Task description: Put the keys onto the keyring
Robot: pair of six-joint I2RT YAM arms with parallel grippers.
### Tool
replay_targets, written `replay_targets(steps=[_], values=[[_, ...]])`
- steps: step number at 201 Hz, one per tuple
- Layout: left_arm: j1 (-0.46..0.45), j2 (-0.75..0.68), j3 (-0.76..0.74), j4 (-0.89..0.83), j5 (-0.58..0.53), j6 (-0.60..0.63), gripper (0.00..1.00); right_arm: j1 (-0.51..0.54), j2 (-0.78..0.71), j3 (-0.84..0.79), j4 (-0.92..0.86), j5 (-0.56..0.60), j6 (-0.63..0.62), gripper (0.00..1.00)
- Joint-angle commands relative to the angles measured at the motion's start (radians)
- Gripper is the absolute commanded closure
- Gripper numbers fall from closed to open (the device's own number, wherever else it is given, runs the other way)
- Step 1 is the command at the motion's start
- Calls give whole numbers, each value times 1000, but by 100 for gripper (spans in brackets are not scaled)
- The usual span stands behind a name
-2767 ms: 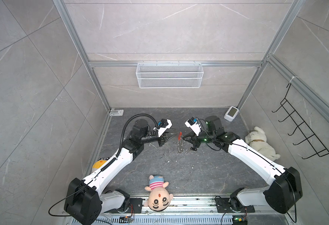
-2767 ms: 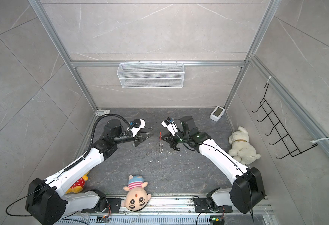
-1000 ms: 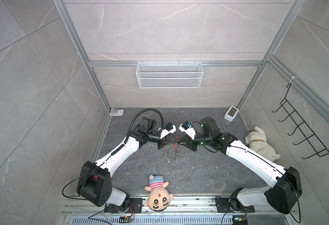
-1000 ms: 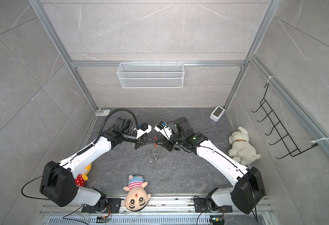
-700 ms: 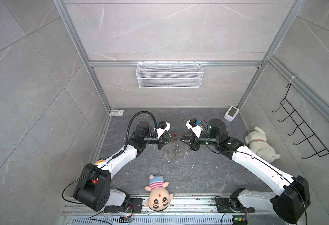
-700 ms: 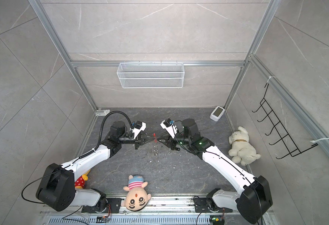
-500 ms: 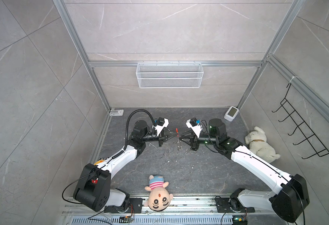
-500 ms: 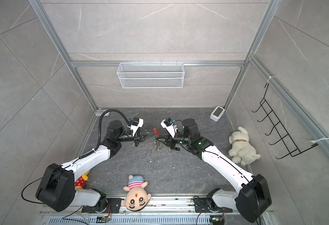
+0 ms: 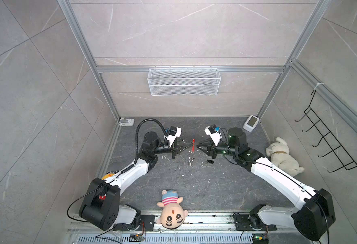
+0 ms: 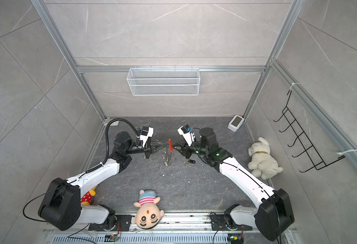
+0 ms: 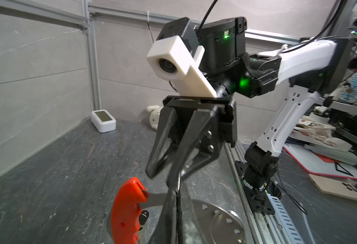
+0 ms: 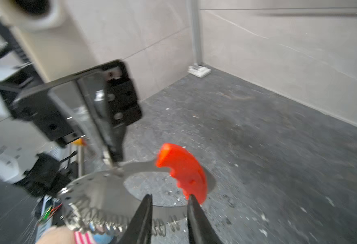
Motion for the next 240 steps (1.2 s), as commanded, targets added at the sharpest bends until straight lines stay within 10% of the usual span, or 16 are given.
replay_targets(steps=[1, 136, 240], values=[[-3, -74, -16, -11, -99, 43, 100, -63, -33, -33, -151, 357, 159, 68], [-25, -254, -94, -250, -515, -88, 100, -58, 390, -71, -206, 363, 439, 66], [-25, -206, -67, -266, -438, -86, 100, -46, 498, -12, -157, 356, 463, 75]])
